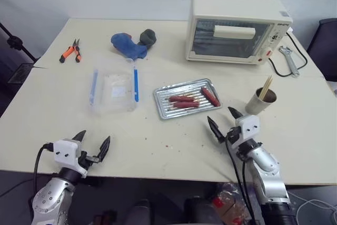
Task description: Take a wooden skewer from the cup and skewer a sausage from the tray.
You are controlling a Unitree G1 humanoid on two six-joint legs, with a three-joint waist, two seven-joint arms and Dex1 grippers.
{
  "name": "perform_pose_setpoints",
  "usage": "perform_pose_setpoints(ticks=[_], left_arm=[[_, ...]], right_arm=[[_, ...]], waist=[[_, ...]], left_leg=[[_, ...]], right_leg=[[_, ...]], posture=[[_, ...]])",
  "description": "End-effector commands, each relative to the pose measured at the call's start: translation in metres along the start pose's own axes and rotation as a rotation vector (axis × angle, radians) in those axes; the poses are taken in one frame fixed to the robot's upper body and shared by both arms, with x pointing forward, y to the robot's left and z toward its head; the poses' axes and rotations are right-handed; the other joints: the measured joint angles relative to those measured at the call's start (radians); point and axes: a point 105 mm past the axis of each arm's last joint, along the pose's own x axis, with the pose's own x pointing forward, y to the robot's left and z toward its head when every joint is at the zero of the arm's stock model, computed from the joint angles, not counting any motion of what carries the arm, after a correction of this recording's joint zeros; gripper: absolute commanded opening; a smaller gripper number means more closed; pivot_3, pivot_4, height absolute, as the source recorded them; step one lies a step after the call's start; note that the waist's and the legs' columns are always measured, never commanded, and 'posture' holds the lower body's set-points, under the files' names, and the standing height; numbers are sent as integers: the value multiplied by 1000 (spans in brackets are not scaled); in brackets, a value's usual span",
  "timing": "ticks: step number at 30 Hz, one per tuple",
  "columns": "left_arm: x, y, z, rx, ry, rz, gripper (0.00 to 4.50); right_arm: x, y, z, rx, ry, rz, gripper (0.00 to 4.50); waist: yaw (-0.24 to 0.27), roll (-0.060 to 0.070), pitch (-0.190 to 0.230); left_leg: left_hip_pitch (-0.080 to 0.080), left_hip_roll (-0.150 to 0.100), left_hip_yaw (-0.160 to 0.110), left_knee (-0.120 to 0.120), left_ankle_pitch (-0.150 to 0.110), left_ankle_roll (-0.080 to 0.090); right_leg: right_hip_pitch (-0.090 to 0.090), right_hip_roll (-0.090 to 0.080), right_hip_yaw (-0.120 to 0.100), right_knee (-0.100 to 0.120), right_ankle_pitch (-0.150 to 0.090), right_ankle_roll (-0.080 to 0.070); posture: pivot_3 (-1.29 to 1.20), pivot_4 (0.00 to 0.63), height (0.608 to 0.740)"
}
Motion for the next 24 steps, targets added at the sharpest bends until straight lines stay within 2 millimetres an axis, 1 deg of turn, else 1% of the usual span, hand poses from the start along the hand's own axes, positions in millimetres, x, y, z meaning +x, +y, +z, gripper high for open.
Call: perform_pose_setpoints(ticks=[1, 2, 4, 6, 7, 8, 10, 11, 13, 15, 18, 20, 22, 24], left_arm=[[2, -5, 19, 39, -61, -55, 4488], [2, -7, 18, 45, -50, -76, 4488], [7, -12, 23, 35, -61, -133, 4488], [10, -19, 34, -20, -111, -216, 4488], [10, -20, 36, -35, -124, -237, 4488], [14, -28, 47, -74, -140, -331, 4488], [19, -47, 59, -56, -123, -550, 4488], [19, -53, 63, -42, -114, -626, 4488], [26, -64, 68, -17, -97, -770, 4488], [35, -72, 72, 23, -82, -897, 4488], [52, -75, 82, 62, -119, -967, 4488], [62, -78, 90, 46, -160, -980, 4488], [67, -82, 94, 23, -185, -990, 4488], [68, -86, 94, 14, -195, -996, 4488]], right_arm=[[-4, 1, 10, -15, -39, 17, 4500], [-6, 1, 12, -16, -44, 22, 4500], [-12, 1, 20, -13, -68, 37, 4500], [-20, 4, 31, -1, -98, 69, 4500], [-29, 5, 39, 7, -116, 97, 4500], [-38, 5, 46, 9, -123, 119, 4500], [-56, 1, 55, 1, -116, 131, 4500], [-62, -1, 57, -4, -108, 128, 4500], [-89, -17, 63, 15, -73, 88, 4500], [-117, -29, 65, -19, -7, 61, 4500], [-153, -41, 57, -100, 105, 34, 4500], [-173, -53, 53, -135, 149, -34, 4500], [-184, -62, 52, -166, 170, -93, 4500], [-186, -68, 57, -183, 148, -136, 4500]], waist=[[0, 0, 0], [0, 0, 0], [1, 0, 0], [3, 0, 0], [3, 0, 0], [4, 0, 0], [12, 0, 0], [14, 1, 0], [16, 2, 0], [26, 4, 0], [26, 4, 0], [21, 4, 0], [10, 4, 0], [1, 4, 0]], left_leg=[[0, 0, 0, 0, 0, 0], [0, 0, 0, 0, 0, 0], [0, 0, 0, 0, 0, 0], [0, 0, 0, 0, 0, 0], [0, 0, 0, 0, 0, 0], [0, 0, 0, 0, 0, 0], [-1, 0, -2, 0, 0, 0], [-1, 0, -2, 0, 0, 0], [0, 0, -1, 0, 0, 0], [1, -1, -1, 1, 0, 1], [1, -1, -1, 0, 0, 1], [1, -1, -1, 0, -1, 2], [2, 0, 1, 0, -3, 5], [2, 0, 1, -1, -3, 5]], right_leg=[[0, 0, 0, 0, 0, 0], [0, 0, 0, 0, 0, 0], [0, 0, 0, 0, 0, 0], [0, 0, 0, 0, 0, 0], [0, 0, 0, 0, 0, 0], [0, 0, 0, 0, 0, 0], [0, 0, -1, 0, 0, 0], [1, 0, -1, -1, 0, 0], [2, 0, 0, -1, 0, 0], [3, -1, 0, -2, 0, 0], [4, 0, -1, -3, 0, 0], [4, 1, 0, -3, 0, 0], [4, 1, 1, -2, 0, 0], [4, 1, 1, -2, 0, 0]], posture=[[0, 150, 740], [0, 150, 740], [0, 150, 740], [0, 150, 740], [0, 150, 740], [0, 150, 740], [0, 150, 740], [0, 150, 740], [0, 150, 740], [0, 150, 740], [0, 150, 740], [0, 150, 740], [0, 150, 740], [0, 150, 740]])
